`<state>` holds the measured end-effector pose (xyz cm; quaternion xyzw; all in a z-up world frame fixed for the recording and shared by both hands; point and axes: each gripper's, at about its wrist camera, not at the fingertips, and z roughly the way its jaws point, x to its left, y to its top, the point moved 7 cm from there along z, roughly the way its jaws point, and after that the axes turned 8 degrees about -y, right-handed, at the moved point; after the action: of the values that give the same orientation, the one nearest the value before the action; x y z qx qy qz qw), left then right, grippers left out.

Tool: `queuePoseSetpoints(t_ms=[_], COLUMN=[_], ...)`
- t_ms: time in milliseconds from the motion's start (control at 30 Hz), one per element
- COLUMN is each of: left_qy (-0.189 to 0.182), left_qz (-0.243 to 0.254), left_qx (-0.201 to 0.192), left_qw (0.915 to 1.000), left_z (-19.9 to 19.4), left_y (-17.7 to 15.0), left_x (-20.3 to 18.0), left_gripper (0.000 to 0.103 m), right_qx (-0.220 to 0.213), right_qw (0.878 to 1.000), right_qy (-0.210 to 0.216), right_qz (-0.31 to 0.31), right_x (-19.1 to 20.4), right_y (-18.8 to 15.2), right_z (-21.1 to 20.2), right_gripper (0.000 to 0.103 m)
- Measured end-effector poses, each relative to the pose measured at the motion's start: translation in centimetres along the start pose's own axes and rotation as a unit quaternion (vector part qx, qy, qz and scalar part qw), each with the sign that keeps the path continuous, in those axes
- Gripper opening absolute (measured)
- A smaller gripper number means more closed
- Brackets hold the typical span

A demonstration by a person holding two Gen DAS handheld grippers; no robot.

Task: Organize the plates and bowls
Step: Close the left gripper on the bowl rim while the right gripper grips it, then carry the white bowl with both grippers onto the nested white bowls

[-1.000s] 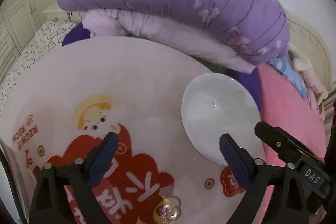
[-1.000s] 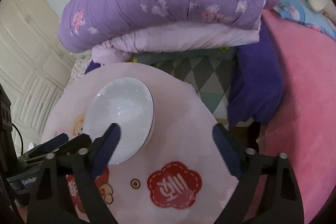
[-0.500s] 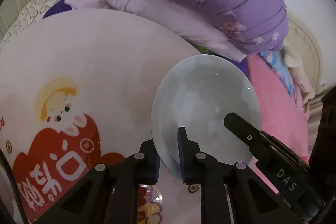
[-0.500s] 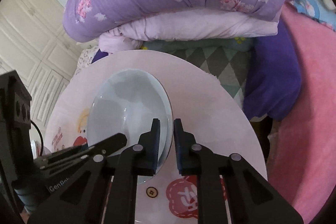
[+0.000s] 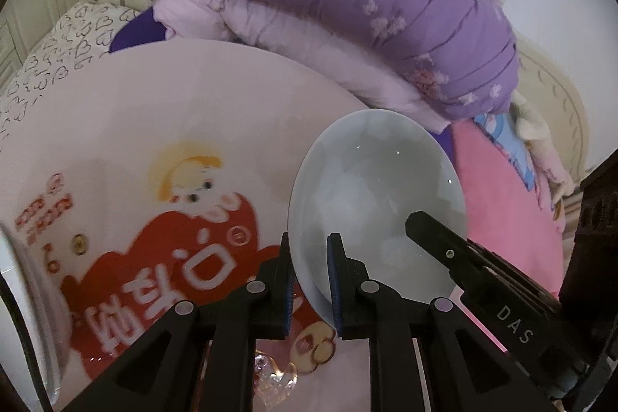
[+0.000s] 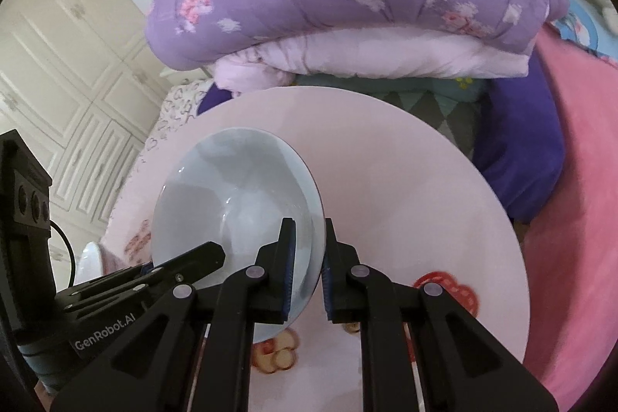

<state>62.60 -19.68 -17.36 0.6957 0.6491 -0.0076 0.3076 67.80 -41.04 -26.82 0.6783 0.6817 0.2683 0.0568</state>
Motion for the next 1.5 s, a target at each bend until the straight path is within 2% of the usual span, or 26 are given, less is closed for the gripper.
queuePoseSetpoints(t_ms=[167, 467, 633, 800, 967, 1167, 1500], left_qy=[0.004, 0.02, 0.029, 0.043, 0.053, 0.063, 0.072], left_qz=[-0.003, -0.01, -0.021, -0.034, -0.044, -0.048, -0.047], left_qx=[-0.023, -0.074, -0.098, -0.106, -0.1, -0.086, -0.046], left_qw=[0.9997, 0.997, 0.9945, 0.9928, 0.9927, 0.9932, 0.9952], left_z=[-5.2, -16.8, -22.6, -26.6, -28.5, -28.4, -24.4], left_y=[-1.1, -4.0, -6.8, -9.7, -11.9, -11.8, -9.3], left_x=[1.1, 5.1, 8.0, 10.7, 12.4, 13.5, 14.5], left_gripper=[0.012, 0.012, 0.013, 0.013, 0.013, 0.014, 0.014], right_qx=[-0.009, -0.016, -0.014, -0.004, 0.011, 0.031, 0.062], right_qw=[1.0, 0.995, 0.991, 0.987, 0.984, 0.982, 0.98], right_qy=[0.019, 0.068, 0.085, 0.094, 0.097, 0.095, 0.077], right_qz=[-0.019, -0.07, -0.1, -0.127, -0.148, -0.161, -0.171], right_x=[3.4, 12.5, 17.1, 21.0, 23.4, 24.6, 24.6], right_y=[-0.3, -1.6, -2.7, -4.1, -5.8, -7.2, -8.8], right_z=[-2.1, -4.8, -5.4, -5.1, -4.5, -3.1, -0.9], right_gripper=[0.012, 0.012, 0.012, 0.012, 0.012, 0.012, 0.013])
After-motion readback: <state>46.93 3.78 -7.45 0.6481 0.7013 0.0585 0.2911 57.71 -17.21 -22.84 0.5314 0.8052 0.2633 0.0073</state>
